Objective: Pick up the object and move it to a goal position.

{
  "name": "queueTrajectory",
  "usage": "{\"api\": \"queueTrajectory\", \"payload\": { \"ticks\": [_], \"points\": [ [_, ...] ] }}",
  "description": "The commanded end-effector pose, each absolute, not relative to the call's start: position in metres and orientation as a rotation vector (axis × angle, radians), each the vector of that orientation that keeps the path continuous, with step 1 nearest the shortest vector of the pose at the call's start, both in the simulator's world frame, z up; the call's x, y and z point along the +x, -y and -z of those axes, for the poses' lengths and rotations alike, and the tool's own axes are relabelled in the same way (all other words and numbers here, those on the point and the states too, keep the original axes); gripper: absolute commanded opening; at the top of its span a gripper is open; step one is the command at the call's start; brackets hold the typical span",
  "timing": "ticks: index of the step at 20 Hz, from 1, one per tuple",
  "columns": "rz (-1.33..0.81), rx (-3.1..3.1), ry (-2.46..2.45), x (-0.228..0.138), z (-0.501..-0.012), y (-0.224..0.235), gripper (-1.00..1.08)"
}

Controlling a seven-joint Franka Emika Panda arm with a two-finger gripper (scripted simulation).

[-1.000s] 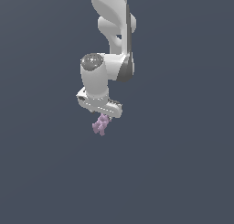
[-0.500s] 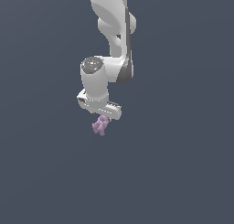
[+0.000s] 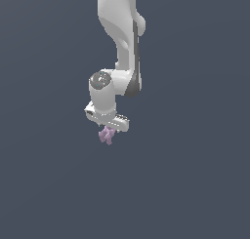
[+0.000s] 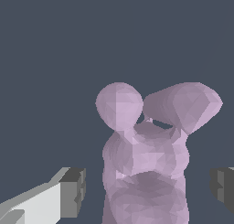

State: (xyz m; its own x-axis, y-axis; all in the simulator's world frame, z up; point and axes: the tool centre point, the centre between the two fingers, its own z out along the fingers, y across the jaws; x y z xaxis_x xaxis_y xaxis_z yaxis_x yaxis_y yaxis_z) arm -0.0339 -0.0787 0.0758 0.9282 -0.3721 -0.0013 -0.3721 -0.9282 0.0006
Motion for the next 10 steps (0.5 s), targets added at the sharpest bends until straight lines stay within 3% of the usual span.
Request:
{"api": "queueTrajectory", "payload": {
  "ticks": [1, 2, 10],
  "points": [
    [0.000, 3.084, 0.596, -0.0330, -0.0737, 0.0788, 1.00],
    [0.000, 3.084, 0.596, -0.0330, -0.0737, 0.0788, -1.00],
    [0.000, 3.084, 0.596, -0.0330, -0.0737, 0.0788, -1.00]
  ]
}}
